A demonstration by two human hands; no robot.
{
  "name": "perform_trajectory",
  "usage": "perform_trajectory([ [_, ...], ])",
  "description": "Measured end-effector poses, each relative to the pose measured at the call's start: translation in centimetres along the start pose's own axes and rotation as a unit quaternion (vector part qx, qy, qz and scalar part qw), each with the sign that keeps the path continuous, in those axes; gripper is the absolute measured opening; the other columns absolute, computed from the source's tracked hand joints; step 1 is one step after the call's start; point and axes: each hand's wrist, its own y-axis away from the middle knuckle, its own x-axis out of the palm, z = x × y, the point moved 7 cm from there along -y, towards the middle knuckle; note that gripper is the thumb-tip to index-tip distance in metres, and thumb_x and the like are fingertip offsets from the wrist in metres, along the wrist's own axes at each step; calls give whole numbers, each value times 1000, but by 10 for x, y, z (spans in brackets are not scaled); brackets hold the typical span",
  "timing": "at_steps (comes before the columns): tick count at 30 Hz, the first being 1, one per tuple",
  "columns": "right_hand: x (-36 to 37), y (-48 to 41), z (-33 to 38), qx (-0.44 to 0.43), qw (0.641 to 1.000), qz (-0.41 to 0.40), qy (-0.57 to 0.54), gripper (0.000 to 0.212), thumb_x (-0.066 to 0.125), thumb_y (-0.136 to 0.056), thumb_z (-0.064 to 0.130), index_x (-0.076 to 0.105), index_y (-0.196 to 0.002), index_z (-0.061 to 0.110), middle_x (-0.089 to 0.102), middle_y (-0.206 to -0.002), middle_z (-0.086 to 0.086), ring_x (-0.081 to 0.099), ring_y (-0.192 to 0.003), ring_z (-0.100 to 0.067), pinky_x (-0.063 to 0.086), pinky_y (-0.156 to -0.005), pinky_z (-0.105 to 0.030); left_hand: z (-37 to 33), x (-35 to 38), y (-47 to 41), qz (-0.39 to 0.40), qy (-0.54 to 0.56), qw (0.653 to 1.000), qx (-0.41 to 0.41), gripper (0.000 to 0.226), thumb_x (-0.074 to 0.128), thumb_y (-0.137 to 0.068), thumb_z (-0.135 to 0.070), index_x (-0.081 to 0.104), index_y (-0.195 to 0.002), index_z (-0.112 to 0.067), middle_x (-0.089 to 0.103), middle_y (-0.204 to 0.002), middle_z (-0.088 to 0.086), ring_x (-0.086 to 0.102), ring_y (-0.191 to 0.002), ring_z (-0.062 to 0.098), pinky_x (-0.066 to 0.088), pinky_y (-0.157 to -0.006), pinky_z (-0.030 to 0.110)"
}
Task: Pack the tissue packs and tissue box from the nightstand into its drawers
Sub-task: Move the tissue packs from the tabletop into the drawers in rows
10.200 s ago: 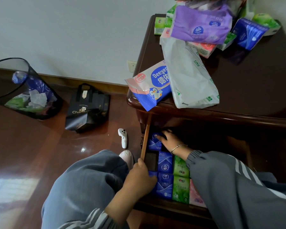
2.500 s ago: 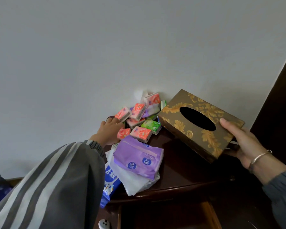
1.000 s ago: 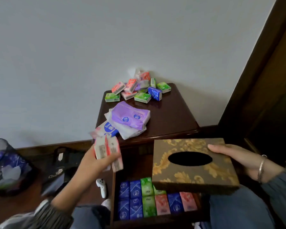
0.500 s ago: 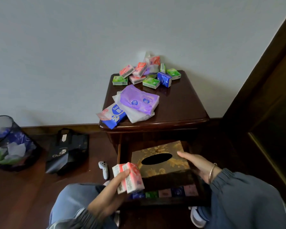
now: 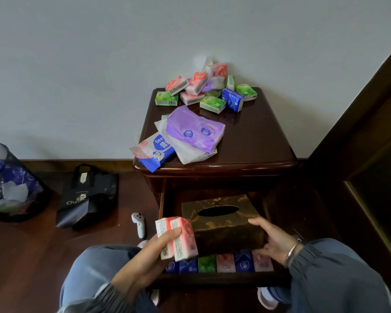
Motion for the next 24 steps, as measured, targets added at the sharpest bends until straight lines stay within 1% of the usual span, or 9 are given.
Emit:
perform_trajectory([
  [1, -1, -3, -2, 2, 1000, -19, -19, 61, 79, -55, 37, 64, -109, 15, 68, -109, -14, 62, -104, -31, 56, -74, -39, 0, -1, -2, 1, -1, 1000, 3, 77, 81, -63, -36, 53, -128, -5, 65, -122, 21, 63, -112, 34, 56, -84, 36],
  [3, 0, -11, -4, 2, 998, -46, -37, 60, 80, -55, 38, 63, -108, 15, 67, -108, -15, 61, -104, -32, 56, -80, -42, -2, -4, -4, -8, 2, 1000, 13, 73, 81, -68, -35, 53, -128, -6, 65, -122, 20, 62, -114, 34, 52, -90, 40],
  [5, 2, -21, -2, -9, 997, -75, -34, 51, 79, -61, 37, 64, -105, 15, 67, -107, -14, 61, -102, -31, 54, -85, -44, -5, -14, -4, -42, 5, 998, 38, 64, 79, -74, -34, 55, -127, -8, 67, -120, 18, 64, -111, 32, 51, -89, 39],
  [8, 8, -37, 4, -29, 992, -119, -34, 35, 77, -68, 34, 65, -96, 18, 67, -101, -12, 63, -96, -28, 56, -76, -38, -11, -35, -2, -106, 3, 991, 86, 58, 72, -74, -35, 58, -124, -8, 70, -114, 17, 67, -106, 30, 50, -87, 38],
  [12, 20, -60, 5, -40, 991, -122, -41, 34, 76, -67, 34, 66, -97, 20, 68, -98, -9, 64, -93, -24, 56, -70, -33, -11, -57, -1, -171, -6, 981, 92, 62, 75, -65, -40, 62, -117, -9, 73, -106, 15, 70, -99, 27, 51, -83, 37],
  [14, 25, -71, 4, -44, 990, -125, -38, 36, 77, -65, 35, 67, -96, 20, 70, -93, -8, 65, -89, -22, 55, -65, -31, -7, -64, -1, -183, -5, 980, 78, 65, 77, -62, -42, 63, -116, -9, 73, -105, 15, 70, -98, 27, 51, -82, 37],
  [18, 26, -88, 6, -56, 985, -154, -52, 37, 77, -62, 37, 68, -93, 18, 70, -83, -6, 66, -82, -20, 53, -61, -29, -4, -73, 0, -194, -7, 979, 67, 69, 80, -59, -46, 64, -117, -12, 73, -106, 12, 70, -99, 25, 50, -88, 40],
  [22, 24, -100, 9, -65, 983, -160, -64, 44, 77, -59, 38, 67, -96, 18, 70, -86, -6, 67, -83, -20, 53, -61, -29, 0, -65, -3, -174, -9, 984, 43, 58, 77, -67, -38, 65, -114, -8, 73, -104, 14, 71, -97, 26, 52, -83, 37],
  [24, 24, -104, 9, -64, 981, -161, -81, 46, 77, -60, 40, 66, -98, 16, 70, -91, -8, 66, -87, -22, 55, -65, -31, 1, -59, -4, -165, -26, 985, 34, 56, 76, -67, -37, 65, -114, -8, 74, -103, 13, 71, -96, 25, 52, -80, 35],
])
